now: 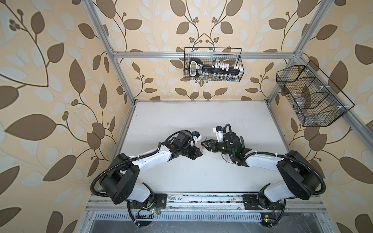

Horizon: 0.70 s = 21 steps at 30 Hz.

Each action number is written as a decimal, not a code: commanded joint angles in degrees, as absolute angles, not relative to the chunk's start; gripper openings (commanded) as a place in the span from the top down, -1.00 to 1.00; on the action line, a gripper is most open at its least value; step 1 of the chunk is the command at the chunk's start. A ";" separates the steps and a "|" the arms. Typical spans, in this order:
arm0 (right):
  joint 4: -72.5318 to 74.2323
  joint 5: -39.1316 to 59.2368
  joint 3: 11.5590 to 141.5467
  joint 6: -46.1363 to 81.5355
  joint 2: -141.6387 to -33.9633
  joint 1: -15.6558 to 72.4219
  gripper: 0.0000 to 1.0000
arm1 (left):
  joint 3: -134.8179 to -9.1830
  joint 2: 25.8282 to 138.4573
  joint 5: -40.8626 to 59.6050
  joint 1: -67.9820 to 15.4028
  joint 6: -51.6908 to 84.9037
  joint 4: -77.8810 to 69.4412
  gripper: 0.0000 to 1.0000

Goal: Insert the pens into the pen caps
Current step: 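Raise the beige pen toward the right gripper while the right gripper grasps its grey grip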

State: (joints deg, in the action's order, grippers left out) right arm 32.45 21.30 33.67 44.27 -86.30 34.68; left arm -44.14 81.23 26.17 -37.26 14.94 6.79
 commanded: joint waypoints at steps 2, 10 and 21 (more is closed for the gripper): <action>37.15 24.18 35.00 46.49 -87.38 35.26 0.19 | -43.87 78.43 26.37 -38.13 14.70 5.19 1.00; 37.68 25.46 35.33 47.19 -88.09 35.42 0.78 | -43.69 76.48 25.67 -38.54 14.57 4.66 1.00; 36.39 23.23 31.01 44.45 -79.11 34.41 1.00 | -40.08 70.99 22.98 -37.97 22.21 -1.65 -0.67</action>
